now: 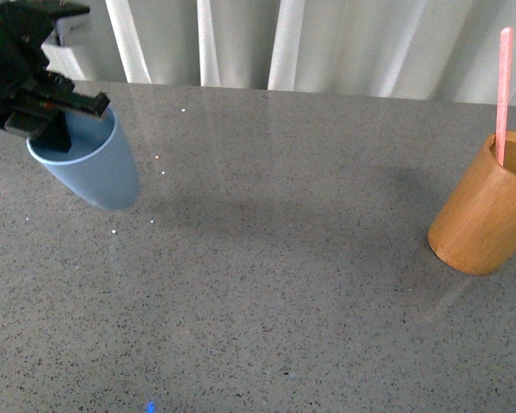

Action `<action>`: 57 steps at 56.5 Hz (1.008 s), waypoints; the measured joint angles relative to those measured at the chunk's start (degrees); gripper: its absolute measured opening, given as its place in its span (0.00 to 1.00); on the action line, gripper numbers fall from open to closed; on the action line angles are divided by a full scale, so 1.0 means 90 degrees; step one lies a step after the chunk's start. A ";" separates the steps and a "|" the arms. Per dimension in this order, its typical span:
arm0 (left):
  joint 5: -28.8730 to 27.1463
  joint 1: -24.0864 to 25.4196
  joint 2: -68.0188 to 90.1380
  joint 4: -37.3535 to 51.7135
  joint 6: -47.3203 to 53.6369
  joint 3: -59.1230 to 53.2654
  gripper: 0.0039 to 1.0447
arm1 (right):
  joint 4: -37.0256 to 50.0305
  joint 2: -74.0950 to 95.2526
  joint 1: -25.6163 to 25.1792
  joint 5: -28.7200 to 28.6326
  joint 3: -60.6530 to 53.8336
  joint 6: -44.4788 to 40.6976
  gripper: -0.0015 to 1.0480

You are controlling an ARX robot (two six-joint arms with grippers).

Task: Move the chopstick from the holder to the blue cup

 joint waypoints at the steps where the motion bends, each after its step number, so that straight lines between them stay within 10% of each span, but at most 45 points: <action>1: 0.0012 -0.0080 -0.0117 -0.0061 0.0046 0.0000 0.03 | 0.0000 0.0000 0.0000 0.0000 0.0000 0.0000 0.90; 29: 0.0301 -0.2208 -0.0107 -0.0044 -0.0406 0.0209 0.03 | 0.0000 0.0000 0.0000 0.0000 0.0000 0.0000 0.90; 57: -0.0007 -0.2759 0.0959 0.0342 -0.0634 0.0595 0.03 | 0.0000 0.0000 0.0000 0.0000 0.0000 0.0000 0.90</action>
